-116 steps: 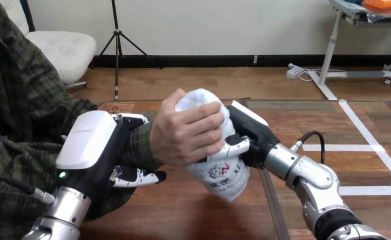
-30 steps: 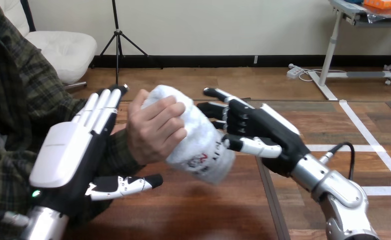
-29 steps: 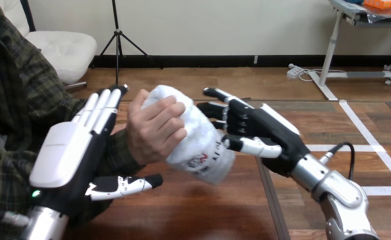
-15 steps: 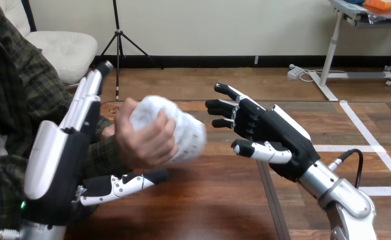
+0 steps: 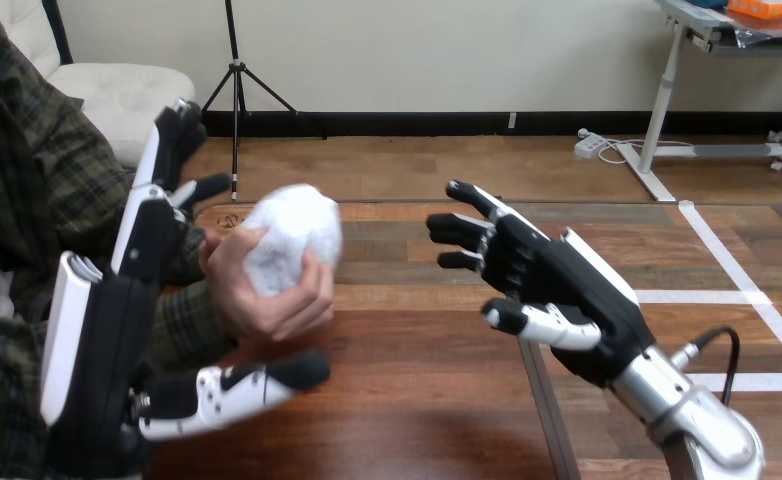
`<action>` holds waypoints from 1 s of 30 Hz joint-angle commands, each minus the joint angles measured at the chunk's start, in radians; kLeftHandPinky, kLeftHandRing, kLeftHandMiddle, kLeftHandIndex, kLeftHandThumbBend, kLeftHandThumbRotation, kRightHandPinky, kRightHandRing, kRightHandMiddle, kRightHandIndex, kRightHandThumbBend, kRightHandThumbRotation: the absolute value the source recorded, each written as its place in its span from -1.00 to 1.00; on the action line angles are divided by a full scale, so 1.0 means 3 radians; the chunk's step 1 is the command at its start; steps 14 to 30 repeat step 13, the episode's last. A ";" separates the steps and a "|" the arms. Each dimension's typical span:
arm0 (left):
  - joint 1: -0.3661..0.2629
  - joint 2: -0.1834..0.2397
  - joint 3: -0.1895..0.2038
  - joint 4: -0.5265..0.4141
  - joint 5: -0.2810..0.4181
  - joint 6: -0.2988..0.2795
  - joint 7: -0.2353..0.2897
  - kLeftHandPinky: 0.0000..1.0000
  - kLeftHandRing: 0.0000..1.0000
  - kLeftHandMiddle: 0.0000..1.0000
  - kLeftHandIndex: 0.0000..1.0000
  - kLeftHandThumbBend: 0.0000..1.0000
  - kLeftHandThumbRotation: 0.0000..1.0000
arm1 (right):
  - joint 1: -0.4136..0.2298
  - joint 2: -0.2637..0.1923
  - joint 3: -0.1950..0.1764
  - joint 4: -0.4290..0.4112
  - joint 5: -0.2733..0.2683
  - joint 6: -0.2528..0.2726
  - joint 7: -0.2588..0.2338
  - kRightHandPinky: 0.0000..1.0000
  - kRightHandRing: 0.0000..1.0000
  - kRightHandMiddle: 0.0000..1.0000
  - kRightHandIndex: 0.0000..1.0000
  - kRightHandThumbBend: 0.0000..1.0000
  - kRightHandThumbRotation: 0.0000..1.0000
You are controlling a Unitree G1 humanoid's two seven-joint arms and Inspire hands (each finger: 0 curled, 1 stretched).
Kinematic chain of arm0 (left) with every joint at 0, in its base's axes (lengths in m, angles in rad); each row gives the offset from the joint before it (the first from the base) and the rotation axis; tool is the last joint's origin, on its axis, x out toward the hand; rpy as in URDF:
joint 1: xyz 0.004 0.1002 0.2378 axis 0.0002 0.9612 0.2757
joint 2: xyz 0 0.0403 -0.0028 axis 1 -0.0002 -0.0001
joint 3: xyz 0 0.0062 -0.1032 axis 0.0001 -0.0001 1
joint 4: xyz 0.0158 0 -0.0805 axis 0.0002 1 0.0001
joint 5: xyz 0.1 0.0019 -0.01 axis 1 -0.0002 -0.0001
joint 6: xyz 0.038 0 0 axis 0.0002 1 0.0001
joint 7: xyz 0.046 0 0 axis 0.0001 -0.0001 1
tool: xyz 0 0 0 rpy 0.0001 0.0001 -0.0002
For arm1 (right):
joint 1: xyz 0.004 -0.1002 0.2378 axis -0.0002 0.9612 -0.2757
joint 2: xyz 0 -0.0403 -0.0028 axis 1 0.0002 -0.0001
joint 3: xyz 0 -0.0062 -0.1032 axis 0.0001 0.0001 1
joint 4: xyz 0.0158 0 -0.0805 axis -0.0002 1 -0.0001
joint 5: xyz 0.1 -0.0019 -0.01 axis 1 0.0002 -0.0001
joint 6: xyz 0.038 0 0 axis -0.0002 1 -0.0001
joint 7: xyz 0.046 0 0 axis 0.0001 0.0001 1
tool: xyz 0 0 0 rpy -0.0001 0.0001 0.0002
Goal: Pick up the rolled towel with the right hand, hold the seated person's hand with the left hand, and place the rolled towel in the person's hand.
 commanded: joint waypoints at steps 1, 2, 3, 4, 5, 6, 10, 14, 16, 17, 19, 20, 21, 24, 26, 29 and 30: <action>-0.0087 -0.0041 -0.0172 0.0203 -0.0321 -0.0218 -0.0252 0.85 0.98 0.96 0.93 1.00 -0.09 | 0.0018 0.0006 -0.0102 -0.0186 0.0109 -0.0102 0.0000 0.70 0.80 0.75 0.88 1.00 0.01; -0.0074 -0.0043 -0.0226 0.0202 -0.0444 -0.0222 -0.0319 0.87 0.98 0.95 0.92 1.00 -0.12 | 0.0035 0.0014 -0.0107 -0.0193 0.0121 -0.0101 -0.0001 0.70 0.80 0.74 0.87 1.00 0.03; -0.0066 -0.0048 -0.0260 0.0206 -0.0532 -0.0228 -0.0374 0.88 0.99 0.95 0.91 1.00 -0.13 | 0.0046 0.0020 -0.0109 -0.0198 0.0130 -0.0099 -0.0001 0.70 0.80 0.74 0.87 1.00 0.03; -0.0059 -0.0067 -0.0316 0.0211 -0.0635 -0.0244 -0.0432 0.89 0.99 0.95 0.90 1.00 -0.14 | 0.0073 0.0027 -0.0112 -0.0204 0.0126 -0.0130 -0.0015 0.70 0.80 0.74 0.87 1.00 0.04; -0.0060 -0.0085 -0.0341 0.0219 -0.0695 -0.0258 -0.0477 0.89 0.98 0.94 0.89 1.00 -0.14 | 0.0089 0.0030 -0.0112 -0.0206 0.0120 -0.0154 -0.0026 0.70 0.79 0.74 0.87 1.00 0.06; -0.0061 -0.0099 -0.0355 0.0227 -0.0746 -0.0268 -0.0522 0.89 0.98 0.93 0.89 1.00 -0.14 | 0.0099 0.0033 -0.0112 -0.0206 0.0116 -0.0169 -0.0034 0.69 0.79 0.74 0.87 1.00 0.07; -0.0050 -0.0123 -0.0515 0.0256 -0.1089 -0.0260 -0.0795 0.95 0.99 0.93 0.88 1.00 -0.14 | 0.0186 0.0070 -0.0113 -0.0254 0.0145 -0.0207 -0.0030 0.67 0.79 0.74 0.87 1.00 0.11; -0.0020 -0.0153 -0.0571 0.0262 -0.1259 -0.0211 -0.0980 0.93 0.97 0.91 0.85 1.00 -0.12 | 0.0249 0.0098 -0.0110 -0.0290 0.0170 -0.0220 -0.0016 0.66 0.78 0.74 0.86 1.00 0.12; -0.0020 -0.0153 -0.0571 0.0262 -0.1259 -0.0211 -0.0980 0.93 0.97 0.91 0.85 1.00 -0.12 | 0.0249 0.0098 -0.0110 -0.0290 0.0170 -0.0220 -0.0016 0.66 0.78 0.74 0.86 1.00 0.12; -0.0020 -0.0153 -0.0571 0.0262 -0.1259 -0.0211 -0.0980 0.93 0.97 0.91 0.85 1.00 -0.12 | 0.0249 0.0098 -0.0110 -0.0290 0.0170 -0.0220 -0.0016 0.66 0.78 0.74 0.86 1.00 0.12; -0.0020 -0.0153 -0.0571 0.0262 -0.1259 -0.0211 -0.0980 0.93 0.97 0.91 0.85 1.00 -0.12 | 0.0249 0.0098 -0.0110 -0.0290 0.0170 -0.0220 -0.0016 0.66 0.78 0.74 0.86 1.00 0.12; -0.0020 -0.0153 -0.0571 0.0262 -0.1259 -0.0211 -0.0980 0.93 0.97 0.91 0.85 1.00 -0.12 | 0.0249 0.0098 -0.0110 -0.0290 0.0170 -0.0220 -0.0016 0.66 0.78 0.74 0.86 1.00 0.12; -0.0020 -0.0153 -0.0571 0.0262 -0.1259 -0.0211 -0.0980 0.93 0.97 0.91 0.85 1.00 -0.12 | 0.0249 0.0098 -0.0110 -0.0290 0.0170 -0.0220 -0.0016 0.66 0.78 0.74 0.86 1.00 0.12; -0.0020 -0.0153 -0.0571 0.0262 -0.1259 -0.0211 -0.0980 0.93 0.97 0.91 0.85 1.00 -0.12 | 0.0249 0.0098 -0.0110 -0.0290 0.0170 -0.0220 -0.0016 0.66 0.78 0.74 0.86 1.00 0.12; -0.0020 -0.0153 -0.0571 0.0262 -0.1259 -0.0211 -0.0980 0.93 0.97 0.91 0.85 1.00 -0.12 | 0.0249 0.0098 -0.0110 -0.0290 0.0170 -0.0220 -0.0016 0.66 0.78 0.74 0.86 1.00 0.12; -0.0020 -0.0153 -0.0571 0.0262 -0.1259 -0.0211 -0.0980 0.93 0.97 0.91 0.85 1.00 -0.12 | 0.0249 0.0098 -0.0110 -0.0290 0.0170 -0.0220 -0.0016 0.66 0.78 0.74 0.86 1.00 0.12; -0.0020 -0.0153 -0.0571 0.0262 -0.1259 -0.0211 -0.0980 0.93 0.97 0.91 0.85 1.00 -0.12 | 0.0249 0.0098 -0.0110 -0.0290 0.0170 -0.0220 -0.0016 0.66 0.78 0.74 0.86 1.00 0.12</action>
